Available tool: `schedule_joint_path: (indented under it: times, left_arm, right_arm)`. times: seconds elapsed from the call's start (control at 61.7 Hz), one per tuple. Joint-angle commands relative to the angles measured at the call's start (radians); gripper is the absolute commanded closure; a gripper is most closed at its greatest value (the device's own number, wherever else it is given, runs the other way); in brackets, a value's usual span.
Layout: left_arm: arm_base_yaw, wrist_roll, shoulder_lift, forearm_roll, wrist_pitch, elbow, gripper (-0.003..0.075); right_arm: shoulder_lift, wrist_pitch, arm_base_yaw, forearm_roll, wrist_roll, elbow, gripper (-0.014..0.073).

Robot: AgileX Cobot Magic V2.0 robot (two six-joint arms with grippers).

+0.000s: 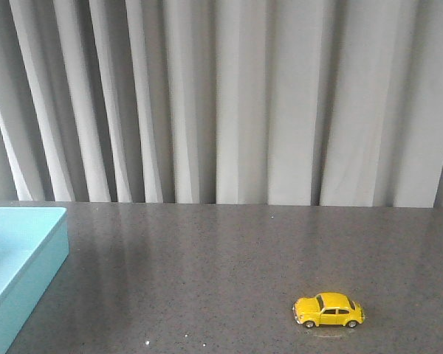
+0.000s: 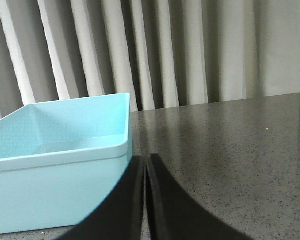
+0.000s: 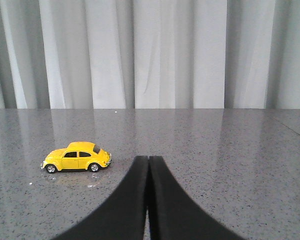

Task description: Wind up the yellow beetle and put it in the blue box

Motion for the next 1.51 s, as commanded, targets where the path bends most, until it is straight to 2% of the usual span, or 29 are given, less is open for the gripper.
schedule_joint_path:
  times: [0.0, 1.491]
  left_arm:
    - [-0.004, -0.01, -0.014, -0.011, -0.075, -0.008, 0.0727]
    - [-0.006, -0.01, -0.014, -0.011, -0.09, -0.012, 0.0725]
  right_arm:
    - [-0.009, -0.077, -0.005, -0.007, -0.002, 0.003, 0.0601]
    - [-0.009, -0.077, -0.005, -0.007, -0.002, 0.003, 0.0601]
